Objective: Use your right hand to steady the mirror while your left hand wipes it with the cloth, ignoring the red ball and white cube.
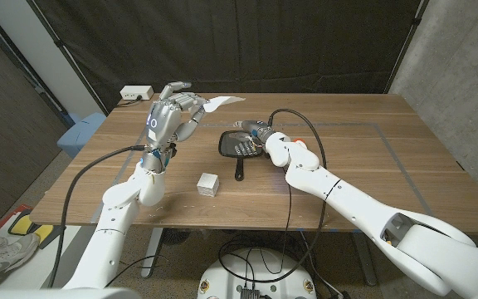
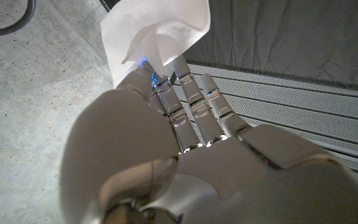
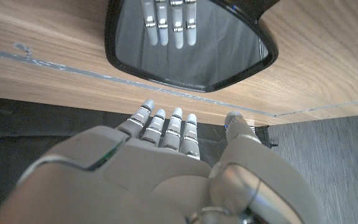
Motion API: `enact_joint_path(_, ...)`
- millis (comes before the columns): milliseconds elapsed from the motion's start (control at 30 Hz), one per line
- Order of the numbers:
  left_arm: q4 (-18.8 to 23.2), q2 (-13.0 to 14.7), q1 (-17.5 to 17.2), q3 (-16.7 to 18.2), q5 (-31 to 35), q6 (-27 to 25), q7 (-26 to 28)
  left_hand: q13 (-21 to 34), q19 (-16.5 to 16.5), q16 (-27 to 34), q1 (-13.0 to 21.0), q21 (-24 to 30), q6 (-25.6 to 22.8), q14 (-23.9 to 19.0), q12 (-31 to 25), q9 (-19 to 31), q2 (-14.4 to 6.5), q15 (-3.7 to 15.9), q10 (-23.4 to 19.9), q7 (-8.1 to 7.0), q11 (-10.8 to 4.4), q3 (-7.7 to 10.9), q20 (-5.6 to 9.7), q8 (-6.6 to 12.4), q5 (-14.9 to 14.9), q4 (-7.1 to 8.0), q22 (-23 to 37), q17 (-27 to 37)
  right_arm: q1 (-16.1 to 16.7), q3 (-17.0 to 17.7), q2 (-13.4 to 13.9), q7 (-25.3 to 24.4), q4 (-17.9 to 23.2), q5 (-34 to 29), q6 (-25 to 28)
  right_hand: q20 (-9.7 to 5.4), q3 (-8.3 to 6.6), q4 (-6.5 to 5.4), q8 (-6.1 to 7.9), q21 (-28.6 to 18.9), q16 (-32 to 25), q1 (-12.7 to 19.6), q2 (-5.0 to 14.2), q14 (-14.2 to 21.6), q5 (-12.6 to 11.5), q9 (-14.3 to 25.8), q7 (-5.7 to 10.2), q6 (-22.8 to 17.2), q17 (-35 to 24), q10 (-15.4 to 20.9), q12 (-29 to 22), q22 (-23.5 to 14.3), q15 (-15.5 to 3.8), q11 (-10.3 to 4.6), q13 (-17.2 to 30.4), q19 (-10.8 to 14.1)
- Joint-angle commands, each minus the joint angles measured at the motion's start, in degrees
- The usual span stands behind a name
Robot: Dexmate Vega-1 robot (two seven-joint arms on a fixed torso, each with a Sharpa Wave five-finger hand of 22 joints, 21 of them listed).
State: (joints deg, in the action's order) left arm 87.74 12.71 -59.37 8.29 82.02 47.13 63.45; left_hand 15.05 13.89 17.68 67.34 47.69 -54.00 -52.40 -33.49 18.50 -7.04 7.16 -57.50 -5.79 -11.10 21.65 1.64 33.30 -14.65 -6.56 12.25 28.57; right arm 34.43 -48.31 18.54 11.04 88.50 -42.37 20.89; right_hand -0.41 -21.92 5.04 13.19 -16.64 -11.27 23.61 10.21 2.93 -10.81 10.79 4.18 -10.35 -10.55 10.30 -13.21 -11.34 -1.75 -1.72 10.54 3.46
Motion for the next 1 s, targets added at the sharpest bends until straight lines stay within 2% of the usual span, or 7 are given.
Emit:
enact_joint_path(33,2.29,1.27,-1.11,0.44,0.08,-3.53,0.55,14.07,-0.36,-0.40,0.31,0.42,-0.05,-0.79,-2.56,0.04,-0.33,6.63,-0.47,0.15,-0.39,-0.19,-0.17,0.58,-0.27,0.06,-0.08,0.25,0.08,-2.04,0.45,2.76,-0.59,-3.58,2.42,0.16,-0.15,-0.31,0.48,-0.45,-0.16,0.12,0.15,0.68,0.00,0.08,-0.21,-1.04,-0.21,0.76,-0.33,-0.17,0.13,0.19,0.08,0.62)
enact_joint_path(200,0.56,5.50,-0.57,-3.74,-2.56,-8.59,0.55,14.18,-0.36,-0.60,0.37,0.57,-0.39,-0.87,-2.47,-0.38,-0.31,6.63,-0.36,0.26,-0.40,-0.22,-0.04,0.56,-0.28,0.06,-0.12,0.45,0.46,-2.09,1.07,3.17,-0.32,-4.68,3.11,0.01,-0.44,-0.16,0.50,-0.51,-0.13,0.54,0.29,0.85,-0.05,0.07,-0.24,-1.36,-0.13,1.01,-0.33,-0.18,0.05,-0.03,0.07,0.82)
enact_joint_path(433,0.67,11.77,-0.47,-10.83,-8.10,-17.32,-1.44,14.25,-0.36,-0.68,0.57,0.77,-0.44,-1.27,-2.36,-0.85,-0.16,6.69,-0.47,0.53,-0.42,-0.31,0.03,0.42,-0.28,-0.09,-0.17,0.79,1.32,-1.07,2.05,3.09,0.47,-4.65,3.13,0.02,-0.46,-0.21,0.44,-0.49,-0.06,0.60,0.18,0.78,-0.02,0.07,-0.22,-1.43,-0.15,1.04,-0.26,-0.19,0.09,0.19,0.07,0.75)
enact_joint_path(567,1.29,14.41,-0.53,-13.74,-10.32,-21.08,-3.10,14.21,-0.38,-0.81,0.68,0.89,-0.43,-1.33,-2.22,-0.94,-0.11,6.66,-0.48,0.34,-0.41,-0.34,0.04,0.42,-0.28,-0.14,-0.19,0.95,1.82,-0.69,2.62,3.21,1.14,-5.01,3.60,0.04,-0.38,-0.30,0.32,-0.46,-0.02,0.52,0.04,0.70,0.03,0.07,-0.25,-1.31,-0.18,1.04,-0.20,-0.19,0.17,0.34,0.07,0.70)
enact_joint_path(767,2.99,17.25,-1.20,-16.85,-12.21,-25.58,-5.80,14.23,-0.38,-1.07,0.73,1.07,-0.51,-1.36,-2.05,-1.22,-0.09,6.64,-0.53,0.40,-0.40,-0.39,0.07,0.39,-0.28,-0.13,-0.22,1.14,2.70,-0.06,3.70,3.39,2.41,-5.44,4.22,0.13,-0.24,-0.52,0.07,-0.39,0.02,0.30,-0.13,0.58,0.09,0.07,-0.32,-0.93,-0.25,0.60,0.06,-0.21,0.27,0.61,0.08,0.53)
enact_joint_path(1000,6.92,19.79,-3.34,-18.35,-13.24,-30.05,-11.32,14.23,-0.43,-1.33,0.77,1.23,-0.58,-1.36,-1.90,-1.29,-0.11,6.65,-0.62,0.55,-0.37,-0.43,0.07,0.49,-0.28,-0.09,-0.25,1.33,3.57,0.33,4.87,4.20,4.07,-5.95,4.68,0.07,-0.13,-0.87,-0.06,-0.35,0.12,0.01,-0.07,0.24,0.13,0.07,-0.32,-0.86,-0.36,0.26,0.27,-0.22,0.28,0.66,0.08,0.42)
